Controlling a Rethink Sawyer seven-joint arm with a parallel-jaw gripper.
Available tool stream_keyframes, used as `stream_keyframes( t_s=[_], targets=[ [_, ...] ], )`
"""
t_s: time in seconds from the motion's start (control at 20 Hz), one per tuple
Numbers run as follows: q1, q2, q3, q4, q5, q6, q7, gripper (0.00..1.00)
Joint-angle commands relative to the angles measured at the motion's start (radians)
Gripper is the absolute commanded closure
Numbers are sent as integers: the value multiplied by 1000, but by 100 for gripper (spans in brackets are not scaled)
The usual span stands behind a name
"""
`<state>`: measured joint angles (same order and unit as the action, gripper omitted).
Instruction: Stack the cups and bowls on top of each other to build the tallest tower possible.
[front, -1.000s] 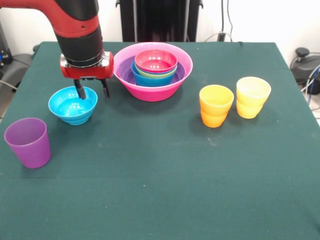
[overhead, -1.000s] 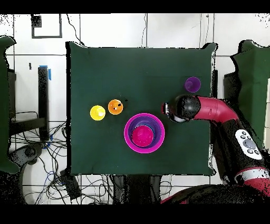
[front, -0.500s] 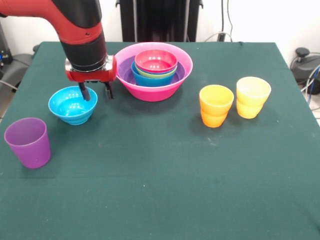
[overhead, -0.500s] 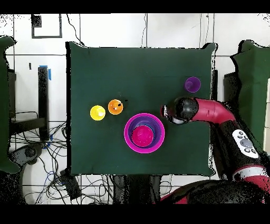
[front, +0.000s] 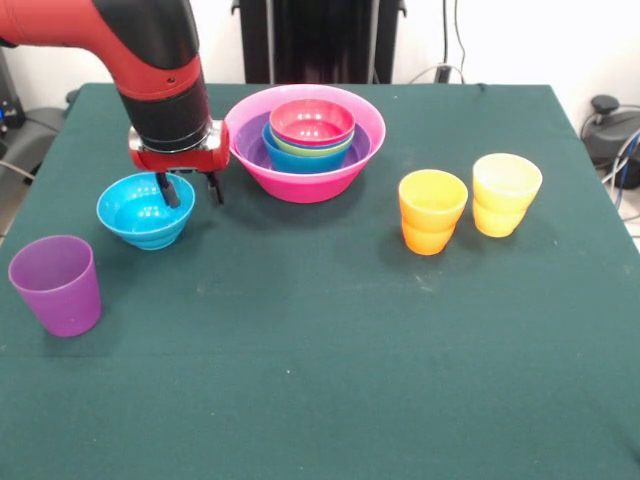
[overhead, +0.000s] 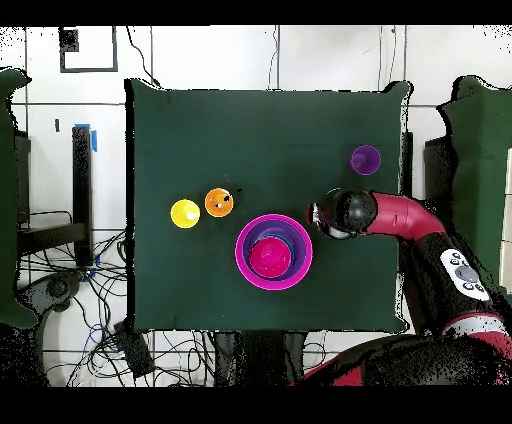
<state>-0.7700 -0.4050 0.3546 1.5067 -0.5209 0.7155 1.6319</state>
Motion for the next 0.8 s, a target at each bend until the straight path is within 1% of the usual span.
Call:
stream_keyframes(
  t_s=[0.05,0.4,0.8],
  targets=[
    [-12,56,-11,-40,-69,-90,-29,0],
    [-11,93,-11,-73,-77,-110,-36,0],
    [-13,104,-17,-60,-107,-182,-30,0]
  ],
)
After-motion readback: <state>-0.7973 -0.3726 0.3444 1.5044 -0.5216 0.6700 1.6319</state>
